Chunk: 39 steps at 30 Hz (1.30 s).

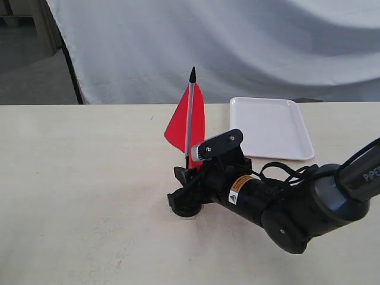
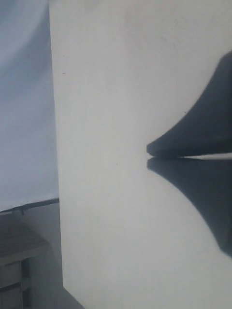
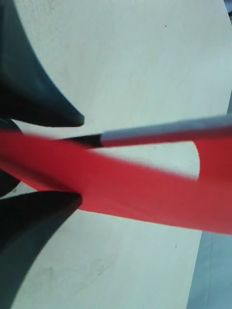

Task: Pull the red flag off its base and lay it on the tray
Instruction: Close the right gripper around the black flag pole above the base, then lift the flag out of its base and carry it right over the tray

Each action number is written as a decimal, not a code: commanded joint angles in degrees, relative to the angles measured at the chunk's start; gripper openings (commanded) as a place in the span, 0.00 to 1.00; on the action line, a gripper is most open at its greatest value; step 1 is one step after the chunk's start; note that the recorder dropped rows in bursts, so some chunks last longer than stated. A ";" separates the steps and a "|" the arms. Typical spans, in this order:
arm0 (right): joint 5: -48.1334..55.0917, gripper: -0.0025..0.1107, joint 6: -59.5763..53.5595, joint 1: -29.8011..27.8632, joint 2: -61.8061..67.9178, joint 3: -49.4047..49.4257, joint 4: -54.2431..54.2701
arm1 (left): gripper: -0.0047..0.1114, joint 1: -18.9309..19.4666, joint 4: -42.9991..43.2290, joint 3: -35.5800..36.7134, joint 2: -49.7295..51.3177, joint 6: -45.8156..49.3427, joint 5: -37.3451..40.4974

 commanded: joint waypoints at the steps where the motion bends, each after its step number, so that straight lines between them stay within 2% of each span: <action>1: -1.77 0.21 0.02 -0.07 0.63 -0.15 -0.72 | 0.04 0.12 0.15 0.09 -0.19 -0.36 -0.26; 2: -1.91 0.08 0.02 -0.07 0.63 -0.15 -0.72 | 0.04 0.12 0.15 0.09 -0.19 -0.36 -0.26; 3: -1.91 0.02 0.02 -0.07 0.63 -0.15 -0.72 | 0.04 0.12 0.15 0.09 -0.19 -0.36 -0.26; 10: 1.70 0.02 0.14 -0.07 -4.07 -0.15 -0.72 | 0.04 0.12 0.15 0.09 -0.19 -0.36 -0.26; 18: 20.63 0.02 0.14 -0.37 -16.19 -0.30 3.57 | 0.04 0.12 0.15 0.09 -0.19 -0.36 -0.26; 21: 31.24 0.02 -0.02 -2.42 -18.55 -2.74 4.14 | 0.04 0.12 0.15 0.09 -0.19 -0.36 -0.26; 28: 61.33 0.02 -0.07 -11.16 -18.11 -18.32 4.14 | 0.04 0.12 0.15 0.09 -0.19 -0.36 -0.26; 39: 85.29 0.02 -4.60 -22.20 -6.73 -43.03 4.04 | 0.04 0.12 0.15 0.09 -0.19 -0.36 -0.26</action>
